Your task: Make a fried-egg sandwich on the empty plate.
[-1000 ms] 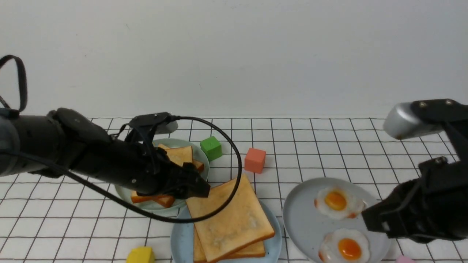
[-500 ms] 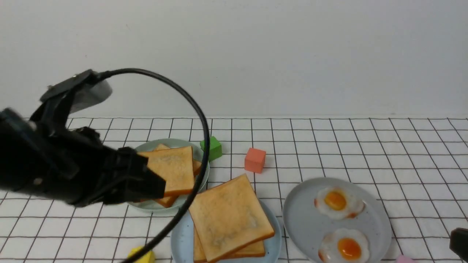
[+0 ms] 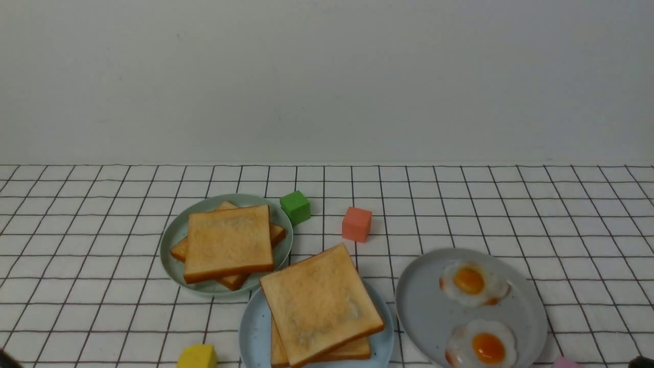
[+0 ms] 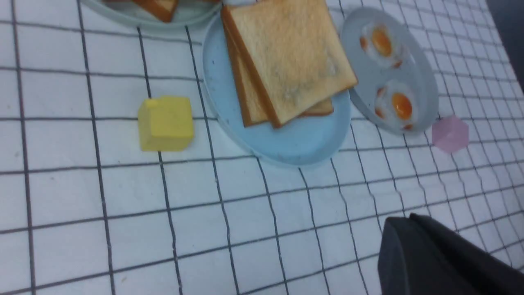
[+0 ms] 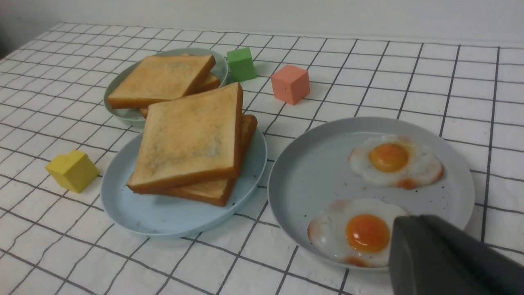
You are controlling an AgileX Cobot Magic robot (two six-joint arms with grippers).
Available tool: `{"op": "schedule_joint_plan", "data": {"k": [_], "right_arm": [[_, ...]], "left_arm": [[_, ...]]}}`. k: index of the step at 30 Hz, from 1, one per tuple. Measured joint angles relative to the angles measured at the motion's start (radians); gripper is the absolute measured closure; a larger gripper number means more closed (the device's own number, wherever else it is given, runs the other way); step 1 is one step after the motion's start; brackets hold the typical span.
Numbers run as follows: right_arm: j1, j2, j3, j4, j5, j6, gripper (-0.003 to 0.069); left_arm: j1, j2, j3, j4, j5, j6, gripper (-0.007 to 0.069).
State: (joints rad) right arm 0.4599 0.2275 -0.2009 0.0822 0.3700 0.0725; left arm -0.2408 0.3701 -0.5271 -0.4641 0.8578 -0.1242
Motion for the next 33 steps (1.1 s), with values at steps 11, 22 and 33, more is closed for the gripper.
{"op": "schedule_joint_plan", "data": {"k": [11,22,33], "right_arm": [[0.0,0.0,0.0,0.0,0.0,0.0,0.0652],[0.0,0.0,0.0,0.0,0.0,0.0,0.0641],[0.0,0.0,0.0,0.0,0.0,0.0,0.0629]], "left_arm": [[0.0,-0.063,0.0,0.012,-0.002,-0.014,0.0638],[0.0,-0.28,0.067,0.305,-0.156,-0.145,0.0638],[0.053,-0.382,0.443,0.722,-0.378,-0.428,0.0638]]}}
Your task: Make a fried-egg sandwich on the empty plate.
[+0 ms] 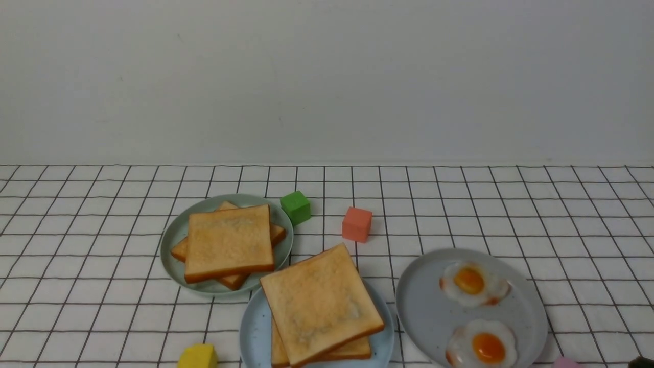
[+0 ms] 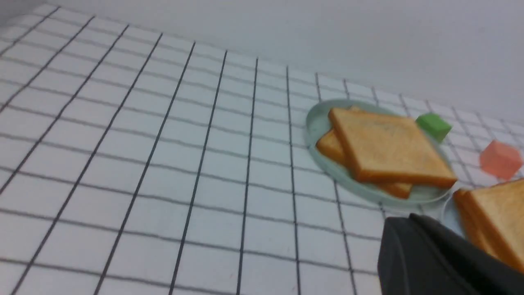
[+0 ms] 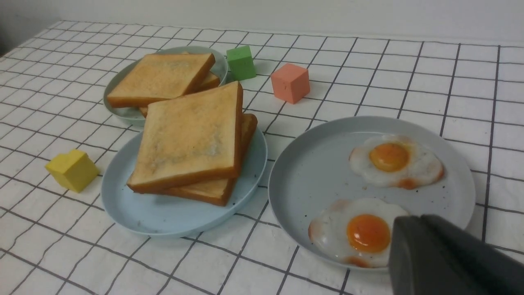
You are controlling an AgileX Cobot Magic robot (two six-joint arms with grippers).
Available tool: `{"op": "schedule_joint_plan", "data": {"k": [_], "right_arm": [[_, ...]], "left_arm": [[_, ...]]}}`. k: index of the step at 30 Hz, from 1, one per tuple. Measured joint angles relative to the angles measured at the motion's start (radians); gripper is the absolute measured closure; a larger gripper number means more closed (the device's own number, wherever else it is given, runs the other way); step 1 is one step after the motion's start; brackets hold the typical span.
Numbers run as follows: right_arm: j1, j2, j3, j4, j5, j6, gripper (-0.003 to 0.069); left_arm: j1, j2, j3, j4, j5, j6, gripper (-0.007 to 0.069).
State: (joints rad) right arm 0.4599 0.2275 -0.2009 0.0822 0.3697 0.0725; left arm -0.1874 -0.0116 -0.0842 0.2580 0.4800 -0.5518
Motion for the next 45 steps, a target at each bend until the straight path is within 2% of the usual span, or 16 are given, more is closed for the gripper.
{"op": "schedule_joint_plan", "data": {"k": [1,3,6,9,19,39,45], "right_arm": [[0.0,0.0,0.0,0.0,0.0,0.0,0.0629],[0.0,0.0,0.0,0.0,0.0,0.0,0.0628],[0.0,0.0,0.0,0.0,0.0,0.001,0.0627],[0.0,0.0,0.0,0.0,0.0,0.001,0.0624],[0.0,0.0,0.0,0.0,0.0,0.001,0.0611],[0.0,-0.001,0.0,-0.001,0.0,0.001,0.0609],[-0.005,-0.078,0.0,-0.091,0.001,0.001,0.0606]], "left_arm": [[0.008,0.0,0.007,-0.012,-0.002,0.012,0.0638],[0.054,0.0,0.091,-0.109,-0.026,0.125,0.0638],[0.079,0.0,0.107,-0.177,-0.06,0.267,0.0637],[0.081,0.0,0.11,-0.19,-0.066,0.306,0.0637],[0.081,0.0,0.113,-0.138,-0.078,0.283,0.0634],[0.081,0.0,0.113,-0.134,-0.08,0.283,0.0618],[0.081,0.0,0.113,-0.134,-0.08,0.283,0.061]]}}
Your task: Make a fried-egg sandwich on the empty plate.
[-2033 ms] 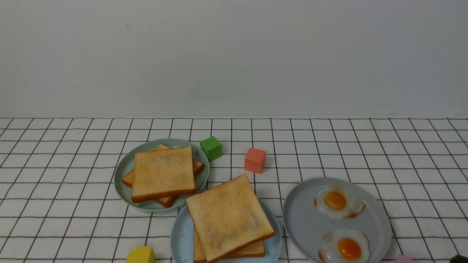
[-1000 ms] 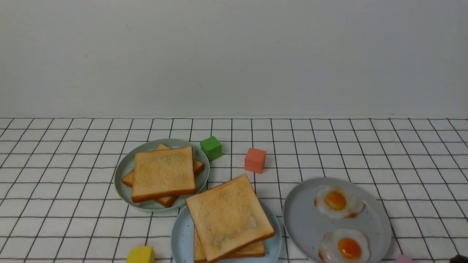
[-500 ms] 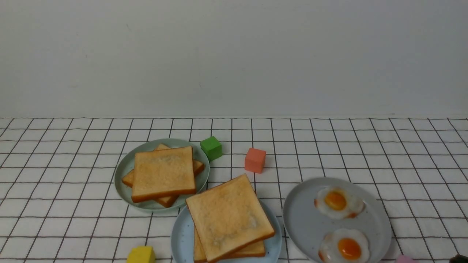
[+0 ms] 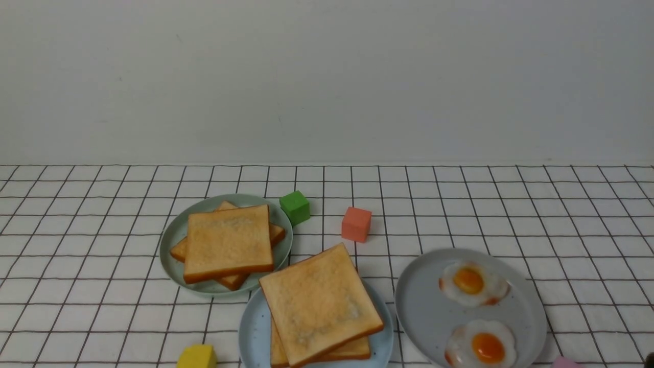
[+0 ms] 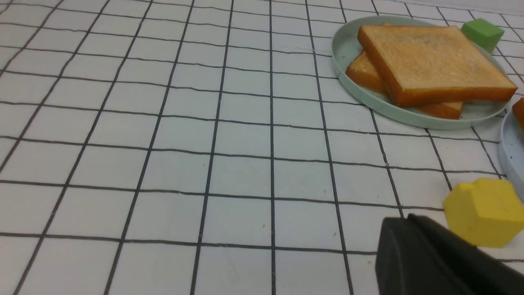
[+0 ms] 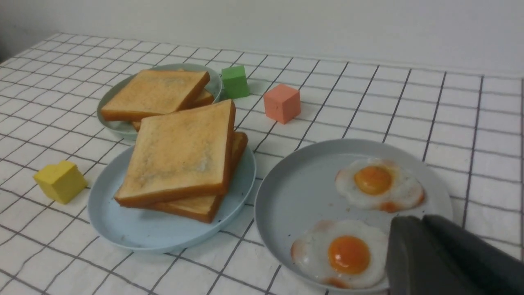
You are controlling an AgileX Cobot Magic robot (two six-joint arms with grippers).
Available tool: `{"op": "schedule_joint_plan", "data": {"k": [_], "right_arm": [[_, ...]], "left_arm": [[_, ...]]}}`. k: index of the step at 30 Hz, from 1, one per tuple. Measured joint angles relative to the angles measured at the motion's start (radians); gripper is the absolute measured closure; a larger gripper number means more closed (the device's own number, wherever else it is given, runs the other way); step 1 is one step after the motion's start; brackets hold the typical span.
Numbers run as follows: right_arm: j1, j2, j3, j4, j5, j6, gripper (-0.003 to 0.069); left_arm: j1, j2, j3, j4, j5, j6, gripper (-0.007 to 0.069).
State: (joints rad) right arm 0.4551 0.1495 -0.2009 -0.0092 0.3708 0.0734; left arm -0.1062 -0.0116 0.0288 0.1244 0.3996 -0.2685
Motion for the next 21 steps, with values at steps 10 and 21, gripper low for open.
{"op": "schedule_joint_plan", "data": {"k": [10,21], "right_arm": [[-0.23,-0.108,0.068,-0.033,0.103,0.0,0.0593],[-0.352,-0.161,0.216,0.042,0.024,0.001,0.0585]], "left_arm": [[0.0,0.0,0.0,0.0,0.0,0.0,0.0602],[0.0,0.0,0.0,0.001,-0.003,0.0,0.0589]]}}
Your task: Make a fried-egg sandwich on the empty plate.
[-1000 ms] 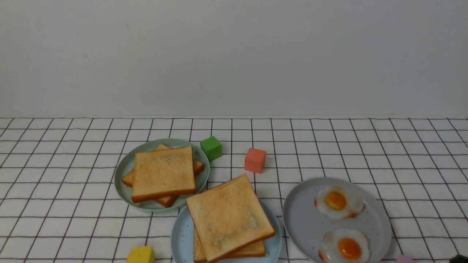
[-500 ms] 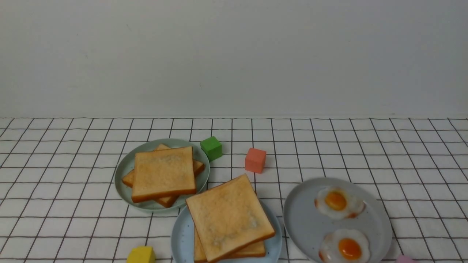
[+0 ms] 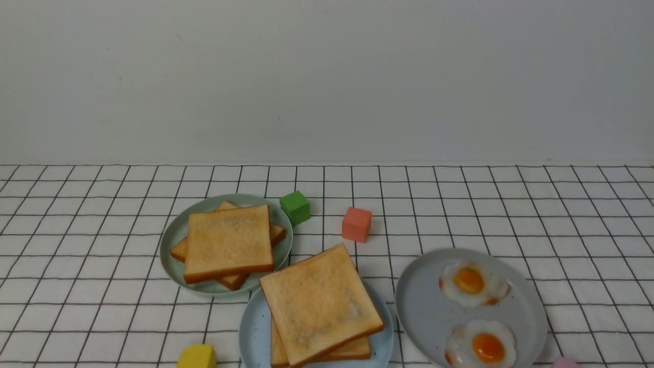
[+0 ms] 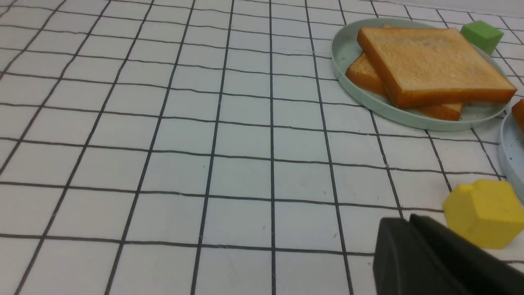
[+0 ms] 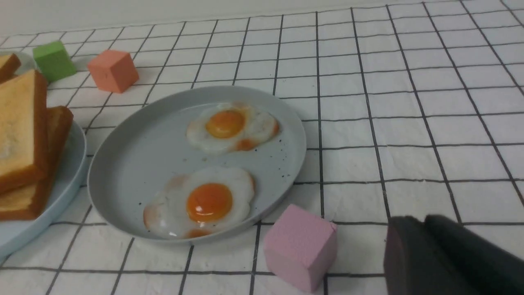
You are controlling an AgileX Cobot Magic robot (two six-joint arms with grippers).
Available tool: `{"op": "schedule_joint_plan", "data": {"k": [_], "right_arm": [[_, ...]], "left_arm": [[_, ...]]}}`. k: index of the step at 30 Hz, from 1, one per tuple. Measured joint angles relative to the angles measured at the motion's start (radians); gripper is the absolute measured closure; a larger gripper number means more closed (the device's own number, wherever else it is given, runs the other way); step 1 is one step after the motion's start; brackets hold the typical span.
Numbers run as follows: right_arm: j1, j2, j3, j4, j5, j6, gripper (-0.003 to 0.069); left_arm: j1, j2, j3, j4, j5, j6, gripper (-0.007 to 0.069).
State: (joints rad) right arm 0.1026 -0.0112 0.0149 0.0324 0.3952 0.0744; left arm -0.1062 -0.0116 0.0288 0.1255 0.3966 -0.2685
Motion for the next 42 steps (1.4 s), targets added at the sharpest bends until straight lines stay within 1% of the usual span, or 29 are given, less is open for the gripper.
{"op": "schedule_joint_plan", "data": {"k": [23,42], "right_arm": [[-0.002,0.0,0.001,0.002,-0.003,0.0,0.0567],[-0.002,0.0,0.001,0.002,-0.003,0.0,0.0556]], "left_arm": [[0.0,0.0,0.0,0.0,0.0,0.0,0.0585],[0.0,0.0,0.0,0.0,0.0,0.0,0.0564]]}}
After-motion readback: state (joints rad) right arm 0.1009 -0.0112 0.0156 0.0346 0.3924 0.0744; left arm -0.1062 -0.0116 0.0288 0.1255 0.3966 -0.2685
